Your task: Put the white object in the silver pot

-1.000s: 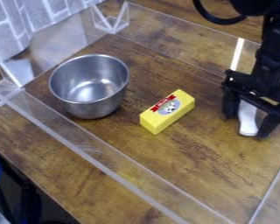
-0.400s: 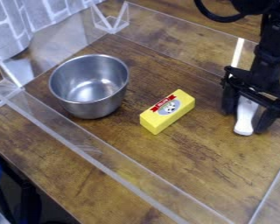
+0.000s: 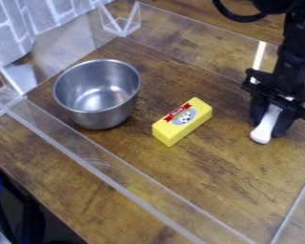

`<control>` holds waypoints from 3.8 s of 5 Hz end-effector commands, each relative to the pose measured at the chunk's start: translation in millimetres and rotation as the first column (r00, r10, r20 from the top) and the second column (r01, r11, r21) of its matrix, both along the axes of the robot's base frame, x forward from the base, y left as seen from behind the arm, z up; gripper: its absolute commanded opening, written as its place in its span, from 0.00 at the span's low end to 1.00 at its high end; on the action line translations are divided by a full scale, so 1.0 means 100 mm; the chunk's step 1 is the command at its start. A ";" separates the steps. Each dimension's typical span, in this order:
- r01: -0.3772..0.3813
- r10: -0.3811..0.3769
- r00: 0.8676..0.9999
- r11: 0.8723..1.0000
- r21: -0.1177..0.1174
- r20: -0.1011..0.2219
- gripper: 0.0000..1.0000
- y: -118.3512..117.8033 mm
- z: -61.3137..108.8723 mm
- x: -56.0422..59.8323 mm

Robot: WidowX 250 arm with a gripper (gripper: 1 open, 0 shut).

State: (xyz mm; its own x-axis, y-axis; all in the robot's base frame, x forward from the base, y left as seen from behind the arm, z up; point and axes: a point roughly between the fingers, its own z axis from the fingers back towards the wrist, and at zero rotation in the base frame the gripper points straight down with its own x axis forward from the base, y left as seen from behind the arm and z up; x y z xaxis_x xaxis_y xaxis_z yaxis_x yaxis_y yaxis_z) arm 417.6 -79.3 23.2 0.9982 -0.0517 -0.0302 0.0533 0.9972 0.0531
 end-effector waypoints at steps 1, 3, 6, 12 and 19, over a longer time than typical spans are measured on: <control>-0.026 0.026 0.999 1.000 0.000 0.031 0.00 0.15 0.07 0.13; -0.031 0.031 0.999 1.000 0.004 0.019 0.00 0.21 0.00 0.20; -0.030 0.030 1.000 0.999 0.014 0.007 0.00 0.34 0.11 0.24; -0.263 0.244 0.958 0.958 0.119 0.152 0.00 2.26 1.45 -0.64; -0.230 0.226 0.971 0.972 0.042 0.076 0.00 1.99 0.82 -1.34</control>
State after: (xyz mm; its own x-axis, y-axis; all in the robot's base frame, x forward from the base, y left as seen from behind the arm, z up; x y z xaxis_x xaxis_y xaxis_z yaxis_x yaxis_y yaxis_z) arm 282.5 120.8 93.3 0.9819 0.1895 0.0055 -0.1892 0.9781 0.0866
